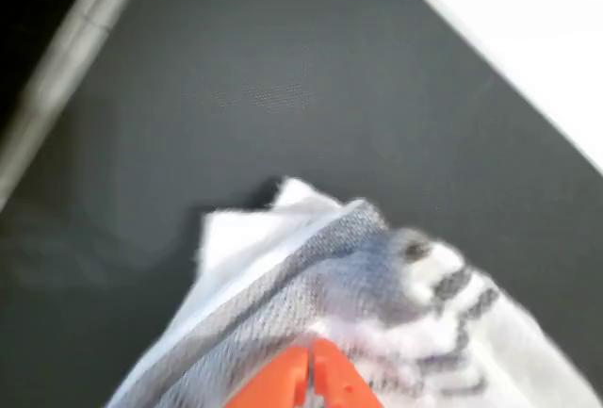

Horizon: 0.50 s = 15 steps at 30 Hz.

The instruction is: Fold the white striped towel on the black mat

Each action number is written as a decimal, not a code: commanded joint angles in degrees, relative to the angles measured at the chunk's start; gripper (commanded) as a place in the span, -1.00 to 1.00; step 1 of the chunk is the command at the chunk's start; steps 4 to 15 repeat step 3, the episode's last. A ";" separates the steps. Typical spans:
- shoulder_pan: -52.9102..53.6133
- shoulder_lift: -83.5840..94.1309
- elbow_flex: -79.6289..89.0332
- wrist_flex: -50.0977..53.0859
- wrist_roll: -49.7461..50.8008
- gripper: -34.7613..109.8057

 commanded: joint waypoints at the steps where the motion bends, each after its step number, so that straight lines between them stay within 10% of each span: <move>1: -0.79 9.49 2.64 3.16 -1.85 -0.49; 15: -1.67 14.77 6.06 4.83 -2.90 -0.47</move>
